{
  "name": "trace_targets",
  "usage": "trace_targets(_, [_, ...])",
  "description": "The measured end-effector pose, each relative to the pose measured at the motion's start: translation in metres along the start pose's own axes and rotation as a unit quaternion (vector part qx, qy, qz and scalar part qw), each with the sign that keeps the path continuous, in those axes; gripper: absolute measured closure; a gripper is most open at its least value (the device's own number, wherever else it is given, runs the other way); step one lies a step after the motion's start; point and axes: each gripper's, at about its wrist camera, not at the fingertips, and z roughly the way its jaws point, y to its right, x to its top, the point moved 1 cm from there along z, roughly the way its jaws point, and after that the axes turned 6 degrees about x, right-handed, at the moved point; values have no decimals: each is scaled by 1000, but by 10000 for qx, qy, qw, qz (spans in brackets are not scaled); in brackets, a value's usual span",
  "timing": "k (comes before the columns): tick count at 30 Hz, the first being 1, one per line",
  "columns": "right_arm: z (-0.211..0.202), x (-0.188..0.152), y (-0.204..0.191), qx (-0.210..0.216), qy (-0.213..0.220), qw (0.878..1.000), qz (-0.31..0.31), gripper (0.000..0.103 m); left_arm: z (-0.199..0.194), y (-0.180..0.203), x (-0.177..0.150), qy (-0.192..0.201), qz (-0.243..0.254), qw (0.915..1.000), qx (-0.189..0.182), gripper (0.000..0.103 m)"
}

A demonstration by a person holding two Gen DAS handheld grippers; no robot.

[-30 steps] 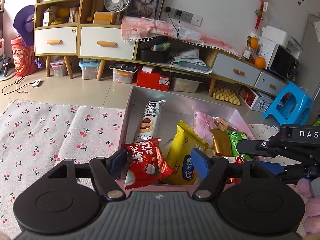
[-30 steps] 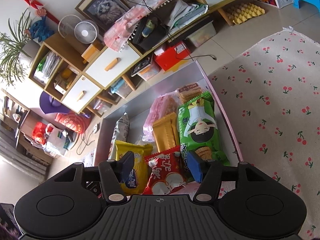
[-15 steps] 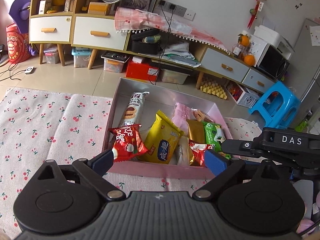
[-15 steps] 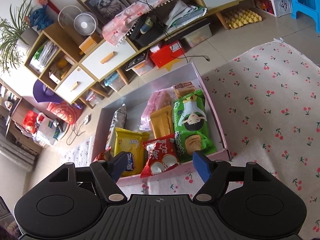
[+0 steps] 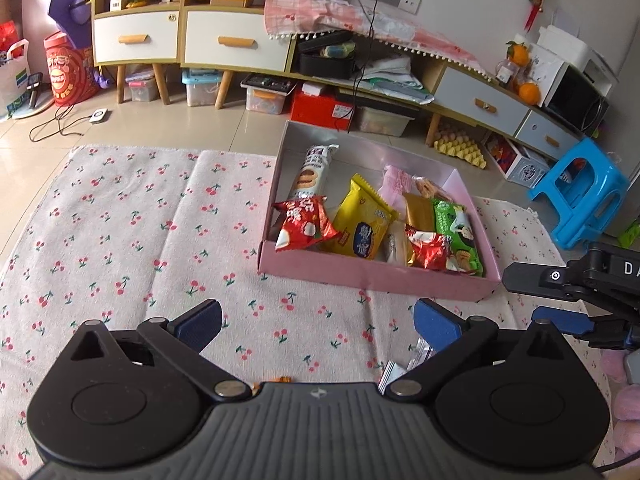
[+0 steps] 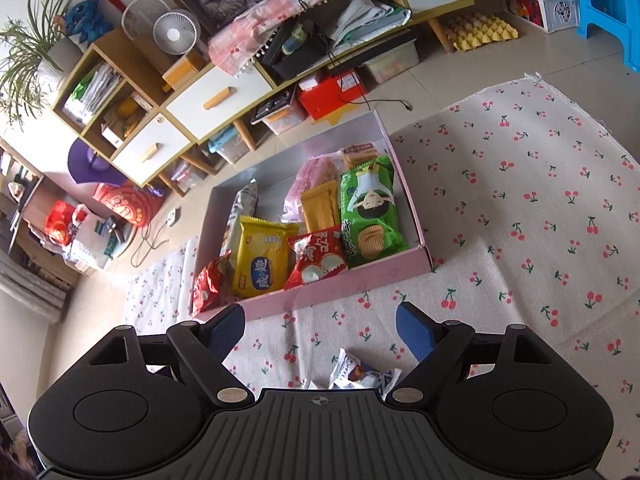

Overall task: Organize snacks
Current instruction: 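Move both grippers back over the biscuit packets on the cloth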

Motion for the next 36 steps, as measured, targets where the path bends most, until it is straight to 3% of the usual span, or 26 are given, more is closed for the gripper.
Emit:
trace_targets(11, [1,-34,-5,-102,-444,9976,-523,15,-12,-9,-27,-186,-2,9997,-148,1])
trace_targets(16, [0,-48,-5,-90,-512,9959,-740,15,-16,-17,-36,-275,-60,9989,-379,1])
trace_targets(28, [5,-72,1,-415,-570,9823,-1736,15,-19,-36,-67,-331,628,9975,5,1])
trace_targets(36, [15,-76,7,-661,-757,9783,-1813,15,-5,-34,-78,-511,880,9946,224,1])
